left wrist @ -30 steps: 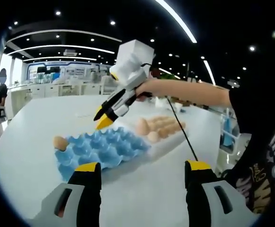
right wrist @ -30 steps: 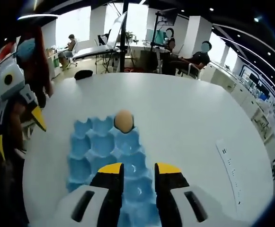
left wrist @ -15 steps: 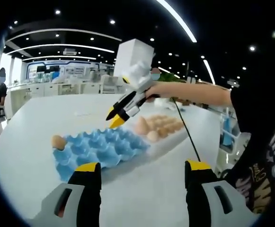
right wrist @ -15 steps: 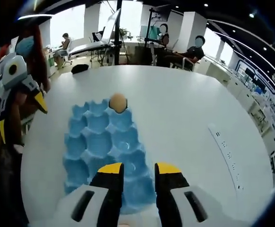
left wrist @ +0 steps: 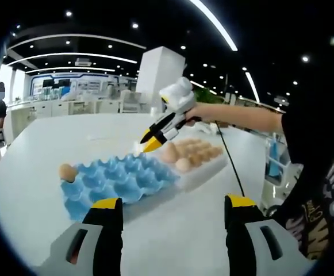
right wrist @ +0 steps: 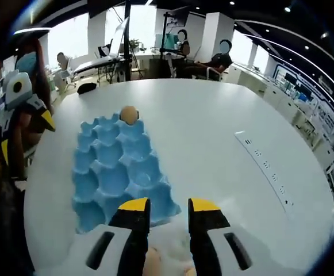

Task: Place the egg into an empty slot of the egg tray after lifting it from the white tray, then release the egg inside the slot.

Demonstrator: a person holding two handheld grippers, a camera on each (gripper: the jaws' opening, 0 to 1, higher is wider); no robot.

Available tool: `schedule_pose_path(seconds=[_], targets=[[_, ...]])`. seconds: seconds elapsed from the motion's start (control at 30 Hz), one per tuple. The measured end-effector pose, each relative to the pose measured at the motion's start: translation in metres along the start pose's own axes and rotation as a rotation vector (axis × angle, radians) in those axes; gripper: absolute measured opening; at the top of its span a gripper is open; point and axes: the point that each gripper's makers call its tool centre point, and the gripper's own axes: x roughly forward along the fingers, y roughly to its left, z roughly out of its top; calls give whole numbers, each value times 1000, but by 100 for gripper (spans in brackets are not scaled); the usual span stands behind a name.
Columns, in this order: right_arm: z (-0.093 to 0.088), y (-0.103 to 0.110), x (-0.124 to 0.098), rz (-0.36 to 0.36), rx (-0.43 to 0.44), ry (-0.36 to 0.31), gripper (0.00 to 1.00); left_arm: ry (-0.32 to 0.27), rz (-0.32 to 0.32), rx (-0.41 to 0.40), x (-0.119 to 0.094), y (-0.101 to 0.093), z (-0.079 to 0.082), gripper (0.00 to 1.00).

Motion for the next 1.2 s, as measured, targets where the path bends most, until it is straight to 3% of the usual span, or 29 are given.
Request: schedule_pose_path(seconds=[0.3,0.6,1.2], targets=[[-13,-14,-12,-33,31,-3,28,4,-9,-6,0,-4,-5,73],[-30,-10,-20,-53,56,3,28,8,-11,-15,1,-5,-11,73],[-59,-25,-41,-81,76,2,31,13,-8,-22,2,-10,-16,73]])
